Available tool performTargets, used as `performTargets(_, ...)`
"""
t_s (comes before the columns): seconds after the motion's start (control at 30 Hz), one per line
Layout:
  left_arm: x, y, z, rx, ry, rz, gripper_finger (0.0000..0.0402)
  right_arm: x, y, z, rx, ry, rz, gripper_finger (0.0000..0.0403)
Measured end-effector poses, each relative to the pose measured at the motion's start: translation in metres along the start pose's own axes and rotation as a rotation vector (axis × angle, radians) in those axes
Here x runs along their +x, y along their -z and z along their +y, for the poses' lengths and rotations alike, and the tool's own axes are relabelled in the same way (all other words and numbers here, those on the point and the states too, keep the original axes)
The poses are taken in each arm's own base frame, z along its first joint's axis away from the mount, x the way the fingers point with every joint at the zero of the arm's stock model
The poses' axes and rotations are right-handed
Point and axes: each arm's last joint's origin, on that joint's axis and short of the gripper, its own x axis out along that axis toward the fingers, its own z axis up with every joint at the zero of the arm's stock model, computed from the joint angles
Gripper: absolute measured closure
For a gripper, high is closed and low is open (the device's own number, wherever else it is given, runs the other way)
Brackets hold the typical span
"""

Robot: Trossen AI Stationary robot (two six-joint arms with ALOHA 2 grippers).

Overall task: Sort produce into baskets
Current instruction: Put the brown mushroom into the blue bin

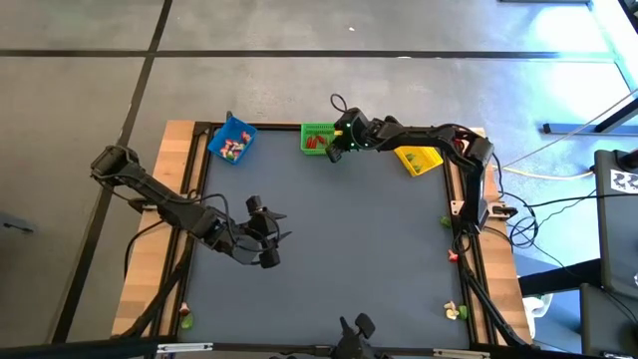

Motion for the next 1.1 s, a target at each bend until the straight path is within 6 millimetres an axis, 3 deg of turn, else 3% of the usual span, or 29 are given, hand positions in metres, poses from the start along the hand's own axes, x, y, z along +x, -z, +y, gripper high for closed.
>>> performTargets(0.2,0.000,0.000,0.000,-0.005,0.000,0.000,0.0194,0.000,-0.001,0.001,-0.018,-0.030,0.007,0.0255)
performTargets(0.37,0.000,0.000,0.000,-0.033,0.000,0.000,0.0194,-0.009,-0.015,0.015,-0.071,-0.109,0.031,0.0255)
performTargets(0.57,0.000,0.001,0.000,-0.036,0.000,0.005,0.0194,-0.037,-0.029,0.062,-0.218,-0.215,0.056,0.0264)
performTargets(0.67,0.000,0.001,-0.001,-0.036,0.026,0.017,0.0194,-0.053,-0.027,0.089,-0.284,-0.263,0.053,0.0264)
performTargets(0.83,-0.003,0.003,-0.006,-0.034,0.131,0.066,0.0194,-0.080,0.000,0.142,-0.434,-0.361,0.143,0.0264)
performTargets(1.1,-0.019,0.012,-0.022,-0.058,0.273,0.118,0.0194,-0.107,0.076,0.226,-0.665,-0.470,0.259,0.0265)
